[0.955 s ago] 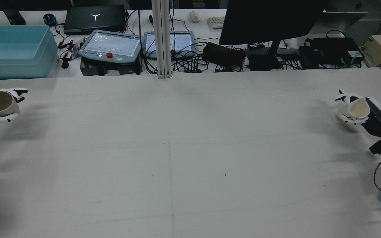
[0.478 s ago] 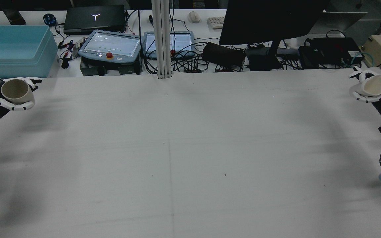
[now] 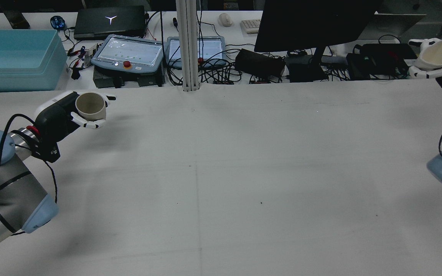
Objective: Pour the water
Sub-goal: 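Lift both cups and bring them toward each other above the table center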
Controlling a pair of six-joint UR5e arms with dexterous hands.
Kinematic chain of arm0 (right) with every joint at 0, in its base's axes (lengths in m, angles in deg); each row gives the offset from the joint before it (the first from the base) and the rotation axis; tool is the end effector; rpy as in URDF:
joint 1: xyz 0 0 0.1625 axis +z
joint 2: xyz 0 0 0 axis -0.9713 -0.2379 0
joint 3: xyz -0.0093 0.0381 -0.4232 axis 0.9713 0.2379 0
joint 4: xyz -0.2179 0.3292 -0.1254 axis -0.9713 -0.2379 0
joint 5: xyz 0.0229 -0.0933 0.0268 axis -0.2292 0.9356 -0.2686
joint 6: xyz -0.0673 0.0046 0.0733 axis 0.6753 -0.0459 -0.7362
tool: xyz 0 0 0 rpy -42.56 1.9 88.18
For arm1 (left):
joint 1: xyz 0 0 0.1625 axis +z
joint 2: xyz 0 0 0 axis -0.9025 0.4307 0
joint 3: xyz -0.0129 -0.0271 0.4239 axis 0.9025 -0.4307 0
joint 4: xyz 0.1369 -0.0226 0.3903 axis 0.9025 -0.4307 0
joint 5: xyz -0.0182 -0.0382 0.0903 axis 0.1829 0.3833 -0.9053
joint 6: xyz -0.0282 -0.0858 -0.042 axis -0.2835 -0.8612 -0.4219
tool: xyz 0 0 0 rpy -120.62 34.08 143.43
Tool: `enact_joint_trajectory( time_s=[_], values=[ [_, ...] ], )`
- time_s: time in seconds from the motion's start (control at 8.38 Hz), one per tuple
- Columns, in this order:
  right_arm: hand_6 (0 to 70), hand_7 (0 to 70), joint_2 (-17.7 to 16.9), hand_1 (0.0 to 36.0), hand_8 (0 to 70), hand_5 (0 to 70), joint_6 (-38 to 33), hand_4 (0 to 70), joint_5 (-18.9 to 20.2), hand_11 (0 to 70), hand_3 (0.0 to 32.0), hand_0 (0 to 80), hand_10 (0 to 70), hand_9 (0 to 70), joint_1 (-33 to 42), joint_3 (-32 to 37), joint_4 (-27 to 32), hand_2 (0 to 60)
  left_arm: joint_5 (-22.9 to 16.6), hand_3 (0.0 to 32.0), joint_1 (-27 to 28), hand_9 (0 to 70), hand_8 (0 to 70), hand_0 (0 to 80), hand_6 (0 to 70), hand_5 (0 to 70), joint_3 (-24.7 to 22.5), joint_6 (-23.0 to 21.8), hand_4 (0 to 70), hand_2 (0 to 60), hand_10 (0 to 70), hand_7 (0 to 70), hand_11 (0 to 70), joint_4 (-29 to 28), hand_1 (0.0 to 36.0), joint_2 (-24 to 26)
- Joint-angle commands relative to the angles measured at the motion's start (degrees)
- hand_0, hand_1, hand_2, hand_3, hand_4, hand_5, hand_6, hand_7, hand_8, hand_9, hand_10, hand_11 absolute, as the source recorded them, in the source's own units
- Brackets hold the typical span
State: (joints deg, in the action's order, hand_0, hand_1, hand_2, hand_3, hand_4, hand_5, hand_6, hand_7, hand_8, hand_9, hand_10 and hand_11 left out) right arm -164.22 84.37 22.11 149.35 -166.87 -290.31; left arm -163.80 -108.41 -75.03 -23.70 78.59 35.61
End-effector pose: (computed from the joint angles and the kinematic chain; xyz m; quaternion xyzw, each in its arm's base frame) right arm 0.0020 -0.5584 0.5410 0.1013 -0.6874 0.7135 0.0902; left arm 0.3884 -0.5822 0.4381 -0.1694 0.7285 -0.6096 0.2628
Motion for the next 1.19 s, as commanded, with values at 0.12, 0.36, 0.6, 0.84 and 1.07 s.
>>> enact_joint_trajectory(
  time_s=[0.12,0.36,0.6,0.84,1.07],
  values=[
    [25.3,38.3,9.6,36.0,4.0,70.0,3.6,64.1,-0.2,3.2,0.0,80.0,0.0,6.2,-0.4,-9.4,-12.7,60.0,0.0,0.0,6.6,9.0,13.9,80.0,23.6,70.0,4.1,3.2,70.0,60.0,6.3,29.0,11.5,6.6,36.0,12.5],
    [30.0,49.2,16.9,36.0,5.0,70.0,8.7,70.0,-0.7,2.7,0.0,80.0,0.0,8.4,-1.0,-15.4,-21.7,60.0,0.2,0.0,10.3,8.2,13.4,80.0,23.2,70.0,4.2,3.6,70.0,60.0,5.4,28.3,10.2,9.8,36.0,17.1],
    [36.0,61.8,19.5,36.0,6.2,70.0,14.9,70.0,-2.7,2.6,0.0,80.0,0.0,10.9,-6.4,-16.4,-21.9,60.0,0.5,0.0,12.5,7.9,13.4,80.0,22.9,70.0,4.7,3.6,70.0,60.0,5.0,28.2,9.7,12.3,36.0,23.2],
    [42.2,70.0,21.0,36.0,7.4,70.0,25.0,70.0,-10.0,9.0,0.0,80.0,3.5,12.9,-15.9,-16.8,-21.9,60.0,1.0,0.0,12.2,8.0,13.4,80.0,22.8,70.0,4.8,3.6,70.0,60.0,4.9,28.4,9.6,15.3,36.0,30.2],
    [40.7,70.0,21.9,36.0,7.1,70.0,34.2,70.0,-16.2,12.9,0.0,80.0,6.1,12.8,-23.9,-16.7,-21.8,60.0,2.0,0.0,10.5,8.2,13.6,80.0,24.0,70.0,4.7,3.1,70.0,60.0,4.9,29.5,9.6,16.4,36.0,32.5]
  ],
)
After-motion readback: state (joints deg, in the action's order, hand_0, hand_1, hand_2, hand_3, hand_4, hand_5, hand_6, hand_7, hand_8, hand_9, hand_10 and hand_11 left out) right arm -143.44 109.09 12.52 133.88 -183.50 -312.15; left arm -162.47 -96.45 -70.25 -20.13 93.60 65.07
